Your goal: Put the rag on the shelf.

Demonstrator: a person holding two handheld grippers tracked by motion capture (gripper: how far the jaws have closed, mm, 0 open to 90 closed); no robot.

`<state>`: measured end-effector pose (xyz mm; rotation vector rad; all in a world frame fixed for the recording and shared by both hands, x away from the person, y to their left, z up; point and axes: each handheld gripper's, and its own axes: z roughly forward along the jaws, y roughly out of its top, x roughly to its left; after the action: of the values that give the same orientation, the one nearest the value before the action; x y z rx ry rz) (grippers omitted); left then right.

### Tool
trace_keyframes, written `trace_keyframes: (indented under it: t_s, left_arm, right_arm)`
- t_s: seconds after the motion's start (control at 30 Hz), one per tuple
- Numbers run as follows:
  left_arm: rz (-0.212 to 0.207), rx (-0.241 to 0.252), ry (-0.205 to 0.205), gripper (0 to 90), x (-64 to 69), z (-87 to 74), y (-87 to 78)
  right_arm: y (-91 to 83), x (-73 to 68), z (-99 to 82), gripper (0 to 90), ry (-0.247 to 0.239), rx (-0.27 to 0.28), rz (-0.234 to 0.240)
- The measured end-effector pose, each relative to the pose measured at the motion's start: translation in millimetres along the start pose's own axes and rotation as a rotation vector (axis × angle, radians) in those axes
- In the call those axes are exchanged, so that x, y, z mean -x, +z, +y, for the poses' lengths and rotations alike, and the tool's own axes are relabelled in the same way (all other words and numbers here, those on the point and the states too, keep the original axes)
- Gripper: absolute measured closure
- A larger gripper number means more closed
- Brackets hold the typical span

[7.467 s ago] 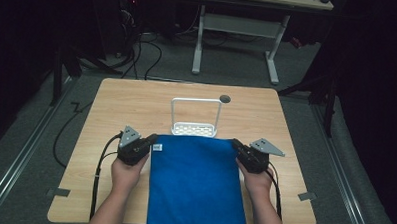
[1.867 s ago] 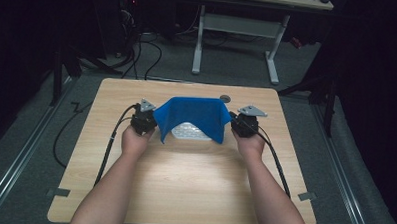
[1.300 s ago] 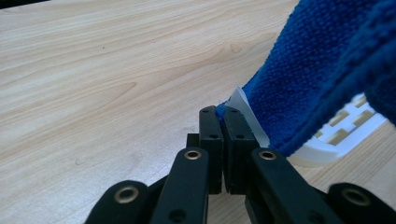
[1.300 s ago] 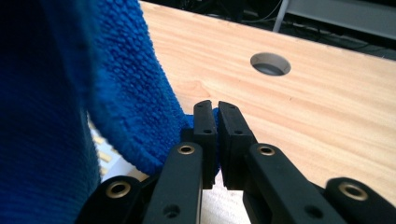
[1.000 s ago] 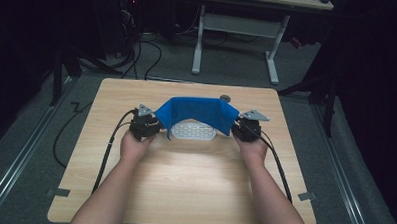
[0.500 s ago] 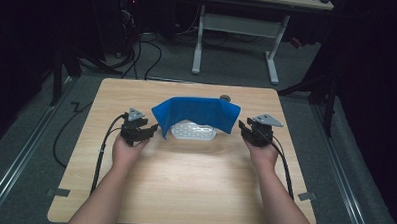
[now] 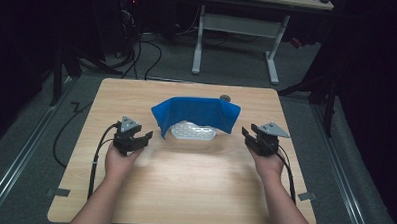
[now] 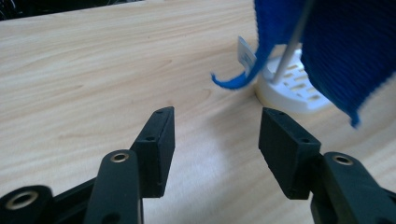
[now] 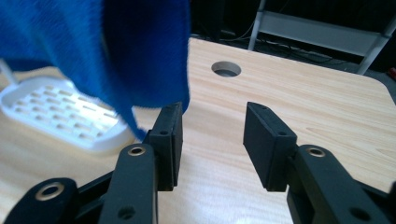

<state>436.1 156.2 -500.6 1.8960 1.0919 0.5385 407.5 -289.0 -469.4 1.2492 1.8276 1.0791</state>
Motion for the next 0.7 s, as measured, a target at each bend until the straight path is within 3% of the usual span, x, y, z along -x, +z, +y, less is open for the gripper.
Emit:
trace_keyframes:
  t_s: [0.07, 0.17, 0.2, 0.33, 0.53, 0.57, 0.63, 0.7]
  left_arm:
    - [-0.001, 0.0, 0.008, 46.0, 4.1, -5.3, -6.6]
    - [-0.007, -0.008, 0.016, 45.2, 10.5, -12.1, -12.9]
    - [-0.018, -0.012, 0.031, 45.0, 18.9, -19.6, -19.6]
    - [-0.045, -0.003, 0.069, 43.8, 37.7, -35.7, -35.4]
    - [-0.121, -0.007, 0.053, 44.0, 68.2, -55.0, -52.9]
    - [-0.139, 0.003, 0.06, 43.4, 80.0, -57.0, -58.4]
    - [-0.172, 0.007, 0.053, 43.3, 90.0, -58.5, -58.8]
    - [-0.184, -0.003, 0.07, 43.1, 94.8, -58.9, -56.9]
  right_arm:
    - [-7.5, -3.9, -3.3, 55.5, -0.015, 0.024, -0.003]
    - [-13.2, -7.9, -5.4, 53.0, -0.039, 0.01, -0.004]
    - [-22.1, -13.2, -11.1, 51.1, -0.041, 0.037, 0.006]
    - [-37.4, -23.2, -24.2, 46.7, -0.037, 0.048, 0.028]
    - [-56.8, -39.6, -49.5, 41.7, -0.009, 0.043, 0.073]
    - [-63.5, -48.0, -64.4, 40.5, -0.016, 0.025, 0.096]
    - [-67.5, -56.4, -73.7, 37.7, -0.052, -0.026, 0.124]
    - [-70.2, -60.5, -77.6, 37.5, -0.065, -0.033, 0.125]
